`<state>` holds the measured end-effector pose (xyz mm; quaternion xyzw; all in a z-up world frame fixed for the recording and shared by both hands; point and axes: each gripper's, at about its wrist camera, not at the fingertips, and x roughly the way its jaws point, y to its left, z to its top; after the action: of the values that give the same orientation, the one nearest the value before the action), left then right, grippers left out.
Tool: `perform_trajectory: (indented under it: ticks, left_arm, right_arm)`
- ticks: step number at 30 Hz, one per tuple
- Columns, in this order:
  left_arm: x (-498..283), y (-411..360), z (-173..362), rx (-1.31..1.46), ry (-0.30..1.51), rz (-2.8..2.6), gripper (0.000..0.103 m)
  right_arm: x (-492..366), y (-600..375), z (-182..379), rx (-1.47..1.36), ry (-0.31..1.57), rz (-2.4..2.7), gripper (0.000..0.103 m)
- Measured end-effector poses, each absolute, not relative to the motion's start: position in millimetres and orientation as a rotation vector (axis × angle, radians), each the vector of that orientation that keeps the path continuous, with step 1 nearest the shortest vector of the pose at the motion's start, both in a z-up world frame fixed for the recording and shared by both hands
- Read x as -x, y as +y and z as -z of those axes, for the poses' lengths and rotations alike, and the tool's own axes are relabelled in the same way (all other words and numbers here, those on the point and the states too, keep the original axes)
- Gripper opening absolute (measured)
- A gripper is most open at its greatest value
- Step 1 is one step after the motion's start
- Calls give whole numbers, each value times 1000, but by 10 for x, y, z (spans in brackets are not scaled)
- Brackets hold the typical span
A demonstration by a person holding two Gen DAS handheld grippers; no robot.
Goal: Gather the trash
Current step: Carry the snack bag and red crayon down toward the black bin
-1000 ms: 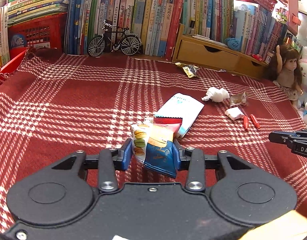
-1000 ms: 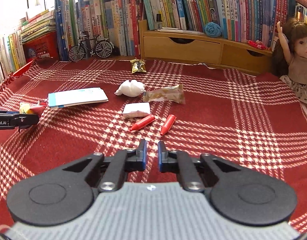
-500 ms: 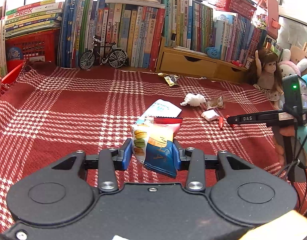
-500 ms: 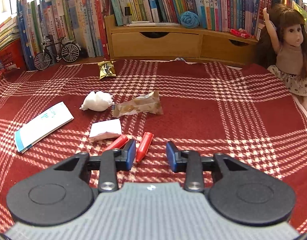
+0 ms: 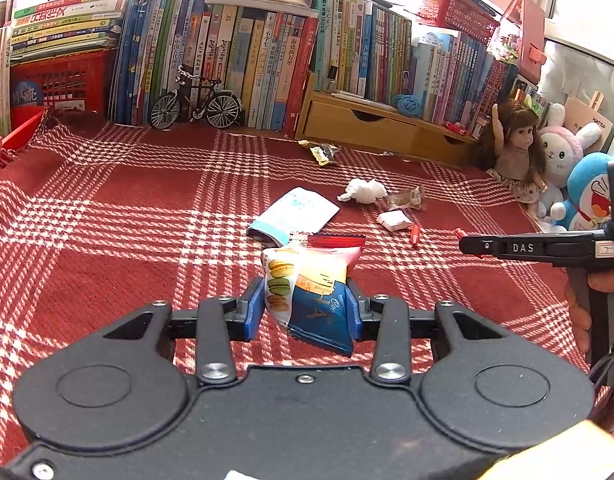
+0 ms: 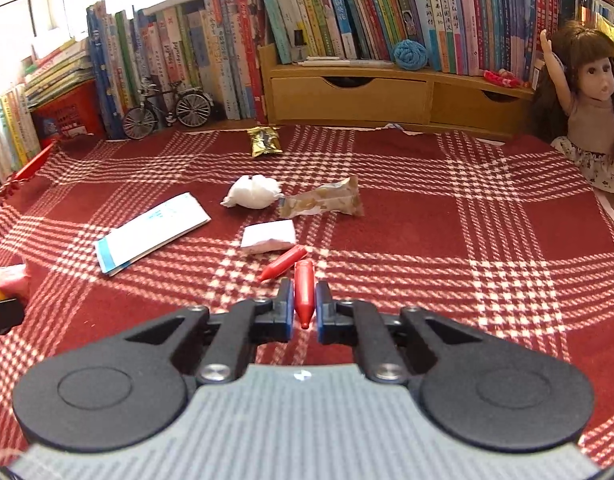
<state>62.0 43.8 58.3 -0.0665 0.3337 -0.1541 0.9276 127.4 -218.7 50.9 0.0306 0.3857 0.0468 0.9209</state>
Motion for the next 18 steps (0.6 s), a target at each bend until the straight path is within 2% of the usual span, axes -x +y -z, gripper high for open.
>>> perform_trajectory:
  ticks: [7,18]
  left_arm:
    - [5,430,-702,137,676,360,38]
    - [1271,450,-634,133,695,428,38]
  right_arm:
    - [-386,-2065,-743,-56,755,-228,15]
    - [824,-1872,-750,-41,804,-353,15]
